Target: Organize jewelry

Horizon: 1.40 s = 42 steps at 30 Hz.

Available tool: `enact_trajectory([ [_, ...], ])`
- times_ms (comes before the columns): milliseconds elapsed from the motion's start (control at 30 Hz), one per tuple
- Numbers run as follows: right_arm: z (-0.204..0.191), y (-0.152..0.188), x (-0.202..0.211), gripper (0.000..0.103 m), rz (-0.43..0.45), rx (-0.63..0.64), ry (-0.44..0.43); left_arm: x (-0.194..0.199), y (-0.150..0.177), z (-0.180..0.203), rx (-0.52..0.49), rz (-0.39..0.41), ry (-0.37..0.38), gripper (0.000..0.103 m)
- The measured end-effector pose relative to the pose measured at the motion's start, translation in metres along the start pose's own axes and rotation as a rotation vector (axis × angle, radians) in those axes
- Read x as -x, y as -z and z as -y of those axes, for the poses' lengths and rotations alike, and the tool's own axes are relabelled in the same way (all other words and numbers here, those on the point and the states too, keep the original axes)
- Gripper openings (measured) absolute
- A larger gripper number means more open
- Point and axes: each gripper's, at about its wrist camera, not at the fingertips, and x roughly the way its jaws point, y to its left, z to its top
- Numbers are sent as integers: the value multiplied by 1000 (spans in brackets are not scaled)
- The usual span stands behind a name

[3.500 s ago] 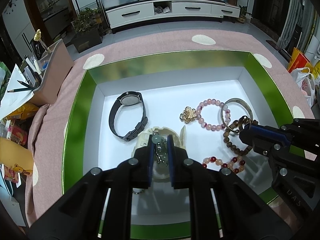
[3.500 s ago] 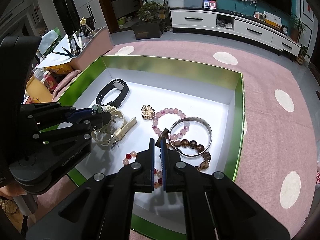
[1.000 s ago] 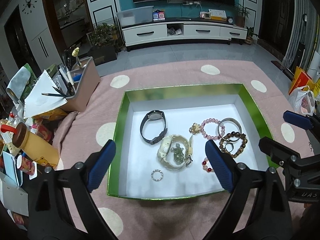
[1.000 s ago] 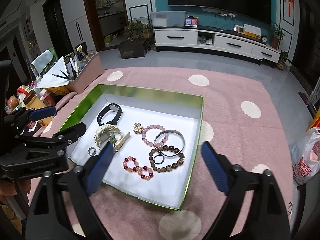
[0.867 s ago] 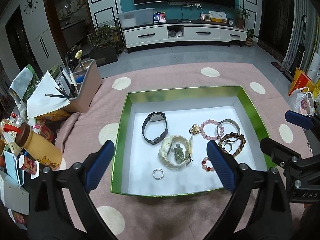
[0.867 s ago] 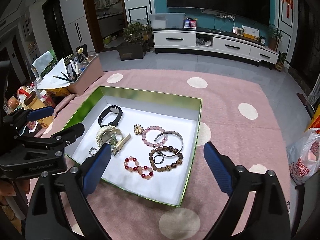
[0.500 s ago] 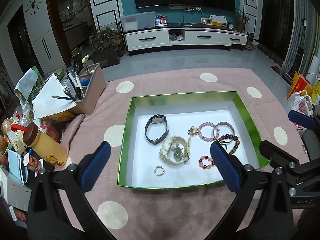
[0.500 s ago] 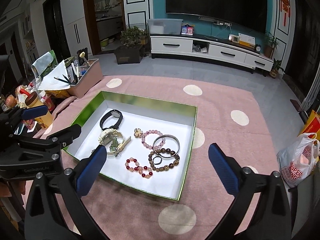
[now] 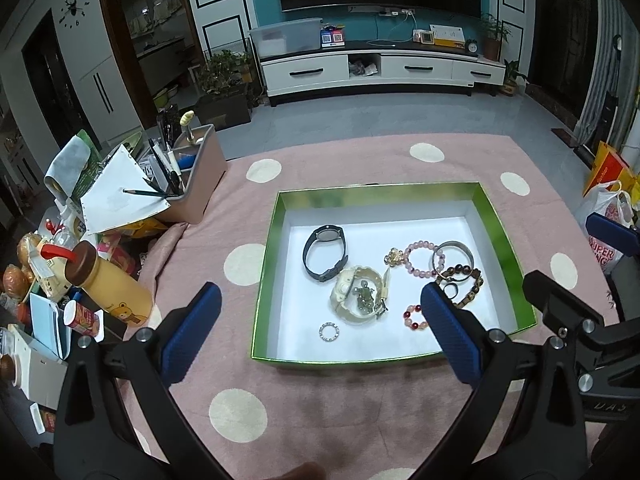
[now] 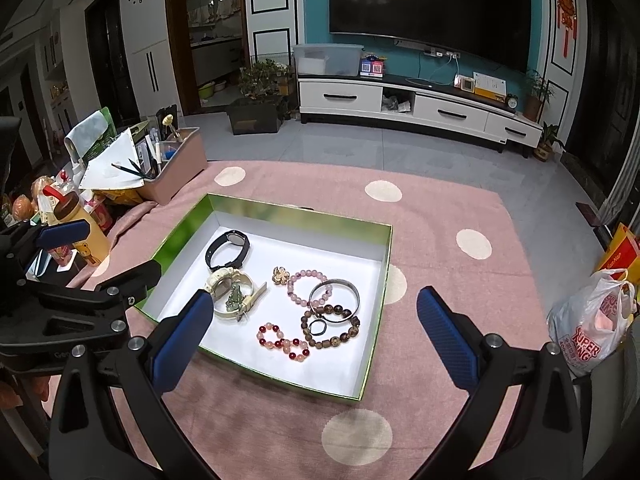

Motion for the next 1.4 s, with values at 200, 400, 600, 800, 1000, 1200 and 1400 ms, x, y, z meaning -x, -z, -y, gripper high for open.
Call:
enact_trajectory([
  [200, 0, -4, 1, 102, 2, 0, 10, 2, -2, 0, 4, 0, -5, 101],
  [400, 3, -3, -1, 102, -4, -5, 25, 2, -5, -2, 17, -3, -12, 101],
  [600, 4, -3, -5, 102, -12, -6, 31, 0, -7, -4, 22, -5, -19, 101],
  [800, 4, -3, -7, 102, -16, -6, 36, -3, -8, -5, 27, -15, -16, 101],
  [1000, 5, -1, -11, 102, -25, -5, 38, -8, -8, -6, 25, -21, -18, 101],
  [1200, 6, -1, -14, 102, -32, -10, 40, -12, -8, -5, 27, -29, -17, 101],
  [1400, 6, -1, -17, 102, -40, -13, 42, -19, -7, -6, 30, -45, -31, 101],
])
